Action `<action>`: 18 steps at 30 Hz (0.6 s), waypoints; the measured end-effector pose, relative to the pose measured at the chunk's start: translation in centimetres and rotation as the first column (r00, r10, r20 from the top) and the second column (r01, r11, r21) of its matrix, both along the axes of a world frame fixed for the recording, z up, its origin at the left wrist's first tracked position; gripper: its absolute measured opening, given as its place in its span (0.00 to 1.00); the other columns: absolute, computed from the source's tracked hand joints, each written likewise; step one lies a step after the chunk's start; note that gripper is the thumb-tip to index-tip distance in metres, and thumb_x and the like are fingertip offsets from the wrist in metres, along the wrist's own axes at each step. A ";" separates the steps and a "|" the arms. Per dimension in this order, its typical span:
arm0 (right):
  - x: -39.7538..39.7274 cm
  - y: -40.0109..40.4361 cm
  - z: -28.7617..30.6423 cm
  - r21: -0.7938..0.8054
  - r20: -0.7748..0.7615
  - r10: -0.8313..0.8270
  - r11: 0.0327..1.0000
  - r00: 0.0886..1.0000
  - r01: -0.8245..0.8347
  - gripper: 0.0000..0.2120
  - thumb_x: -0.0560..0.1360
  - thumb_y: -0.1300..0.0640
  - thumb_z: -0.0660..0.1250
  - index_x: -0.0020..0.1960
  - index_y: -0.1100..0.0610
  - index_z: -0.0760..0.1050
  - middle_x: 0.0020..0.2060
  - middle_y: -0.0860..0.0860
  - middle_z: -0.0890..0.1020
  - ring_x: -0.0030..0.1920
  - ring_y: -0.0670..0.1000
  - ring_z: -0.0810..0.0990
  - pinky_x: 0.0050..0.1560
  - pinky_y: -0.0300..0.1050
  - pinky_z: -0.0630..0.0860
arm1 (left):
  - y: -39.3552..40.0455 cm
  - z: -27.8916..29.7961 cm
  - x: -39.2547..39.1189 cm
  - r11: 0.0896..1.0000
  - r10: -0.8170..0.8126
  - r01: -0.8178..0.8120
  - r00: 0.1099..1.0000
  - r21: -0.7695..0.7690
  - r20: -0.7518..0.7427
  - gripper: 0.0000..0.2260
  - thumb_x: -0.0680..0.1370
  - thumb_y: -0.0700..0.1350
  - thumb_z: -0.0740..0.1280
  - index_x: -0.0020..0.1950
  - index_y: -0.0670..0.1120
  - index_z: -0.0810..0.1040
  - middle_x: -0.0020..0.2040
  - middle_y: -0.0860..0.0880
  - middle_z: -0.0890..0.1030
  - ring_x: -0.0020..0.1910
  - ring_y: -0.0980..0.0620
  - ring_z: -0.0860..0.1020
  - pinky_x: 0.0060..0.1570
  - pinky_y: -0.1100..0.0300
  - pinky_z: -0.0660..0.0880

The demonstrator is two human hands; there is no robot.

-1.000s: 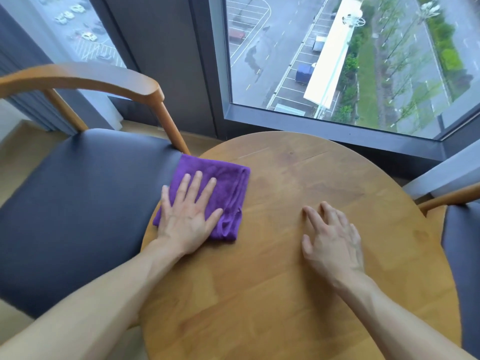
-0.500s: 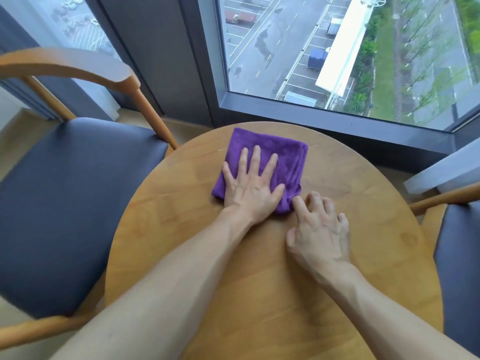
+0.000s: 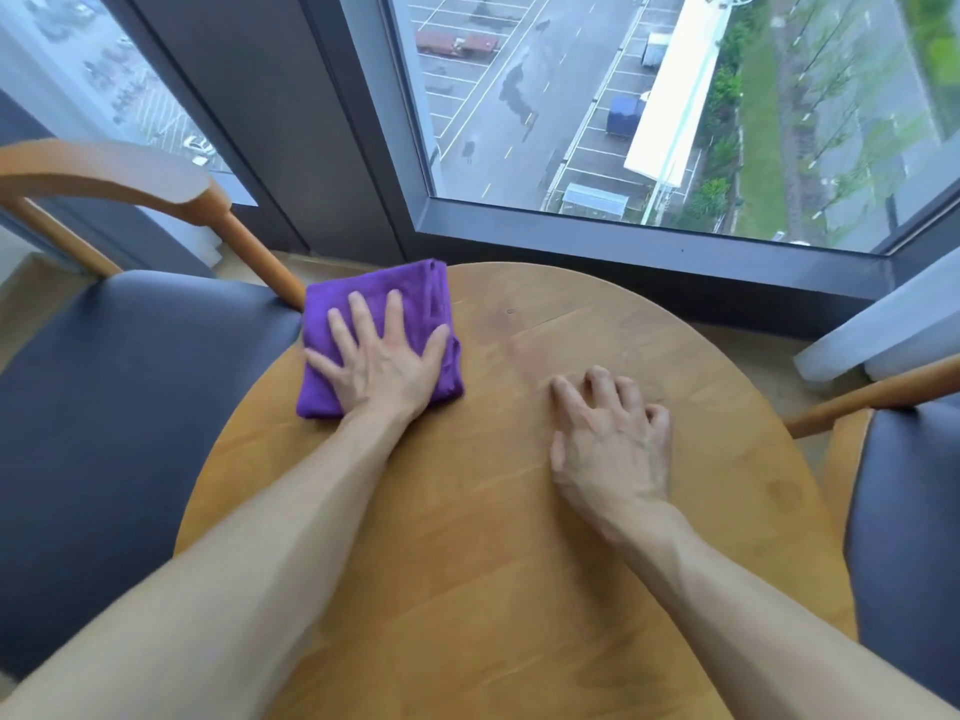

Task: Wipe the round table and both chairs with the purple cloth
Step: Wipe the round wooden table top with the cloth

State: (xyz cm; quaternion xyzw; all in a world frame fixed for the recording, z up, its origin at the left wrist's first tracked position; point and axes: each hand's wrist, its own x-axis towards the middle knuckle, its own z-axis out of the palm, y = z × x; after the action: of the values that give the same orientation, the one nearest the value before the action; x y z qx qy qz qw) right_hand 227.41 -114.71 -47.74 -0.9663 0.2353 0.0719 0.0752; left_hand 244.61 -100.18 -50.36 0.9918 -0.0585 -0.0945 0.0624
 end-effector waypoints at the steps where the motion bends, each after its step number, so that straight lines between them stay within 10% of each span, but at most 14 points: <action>1: 0.2 -0.5 -0.1 0.031 0.038 -0.018 0.999 0.999 0.017 0.20 0.76 0.51 0.61 0.68 0.44 0.68 0.67 0.50 0.69 0.67 0.54 0.66 0.60 0.56 0.66 | -2.2 0.0 0.1 0.999 -0.048 0.048 0.999 0.003 -0.002 0.34 0.78 0.71 0.48 0.81 0.58 0.50 0.82 0.48 0.44 0.80 0.41 0.42 0.73 0.30 0.41; 10: 2.9 -4.5 2.0 0.390 0.132 -0.430 0.851 0.893 0.352 0.10 0.76 0.61 0.58 0.57 0.59 0.69 0.60 0.59 0.72 0.60 0.63 0.73 0.54 0.56 0.70 | -5.8 0.4 -4.9 0.713 -0.699 0.698 0.715 0.061 -0.008 0.29 0.80 0.68 0.49 0.79 0.66 0.48 0.82 0.53 0.43 0.81 0.49 0.40 0.73 0.31 0.41; 18: 1.4 -5.7 1.8 0.392 0.102 -0.320 0.883 0.942 0.257 0.11 0.77 0.62 0.57 0.58 0.56 0.71 0.58 0.55 0.73 0.56 0.60 0.74 0.52 0.52 0.71 | 4.5 0.6 2.6 0.914 -0.406 0.405 0.914 0.032 0.003 0.31 0.76 0.70 0.49 0.79 0.66 0.53 0.82 0.56 0.49 0.81 0.51 0.46 0.73 0.31 0.49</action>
State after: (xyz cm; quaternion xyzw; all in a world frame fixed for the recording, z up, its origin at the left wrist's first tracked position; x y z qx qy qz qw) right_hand 228.81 -120.44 -45.98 -0.8908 0.3520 0.0234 0.2863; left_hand 247.21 -95.64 -49.76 0.9594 -0.2617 -0.1014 0.0262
